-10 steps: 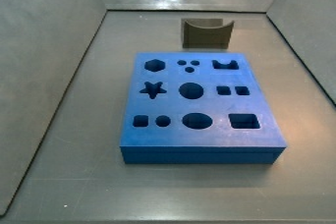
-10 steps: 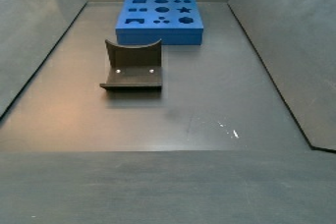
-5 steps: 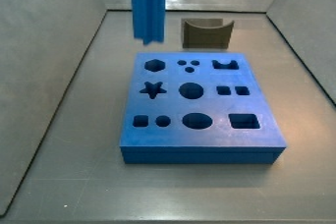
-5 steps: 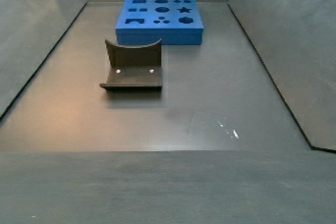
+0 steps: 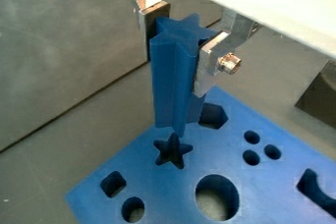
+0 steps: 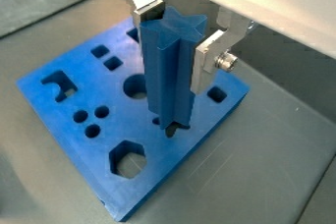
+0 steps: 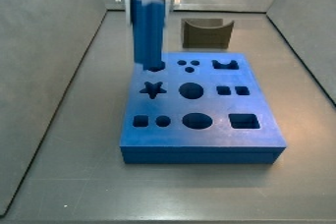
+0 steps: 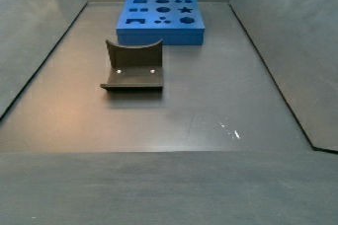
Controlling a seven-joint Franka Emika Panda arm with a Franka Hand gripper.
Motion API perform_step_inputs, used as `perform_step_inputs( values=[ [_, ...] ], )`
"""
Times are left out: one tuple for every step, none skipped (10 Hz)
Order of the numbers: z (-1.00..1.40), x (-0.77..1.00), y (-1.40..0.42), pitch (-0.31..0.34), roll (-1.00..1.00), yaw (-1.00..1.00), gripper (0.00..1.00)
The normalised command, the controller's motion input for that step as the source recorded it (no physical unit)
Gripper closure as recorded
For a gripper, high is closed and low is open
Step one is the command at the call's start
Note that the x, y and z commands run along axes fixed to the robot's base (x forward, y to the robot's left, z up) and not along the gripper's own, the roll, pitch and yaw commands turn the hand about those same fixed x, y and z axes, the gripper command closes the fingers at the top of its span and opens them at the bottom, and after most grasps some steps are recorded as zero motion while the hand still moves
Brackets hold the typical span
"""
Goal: Insert the star object.
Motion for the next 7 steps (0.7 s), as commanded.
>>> perform_step_inputs(
  values=[
    [-0.86, 0.08, -0.17, 0.0, 0.21, -0.04, 1.0],
    [-0.31, 0.13, -0.23, 0.0, 0.08, 0.0, 1.0],
    [-0.29, 0.05, -0.21, 0.0, 0.01, 0.0, 1.0],
    [-0.35, 0.0, -0.11, -0.011, 0.0, 0.0, 1.0],
    [-0.35, 0.0, -0.03, -0.026, 0.0, 0.0, 1.0],
    [-0.32, 0.0, -0.01, -0.017, 0.0, 0.0, 1.0],
    [-0.37, 0.0, 0.0, 0.0, 0.0, 0.0, 1.0]
  ],
)
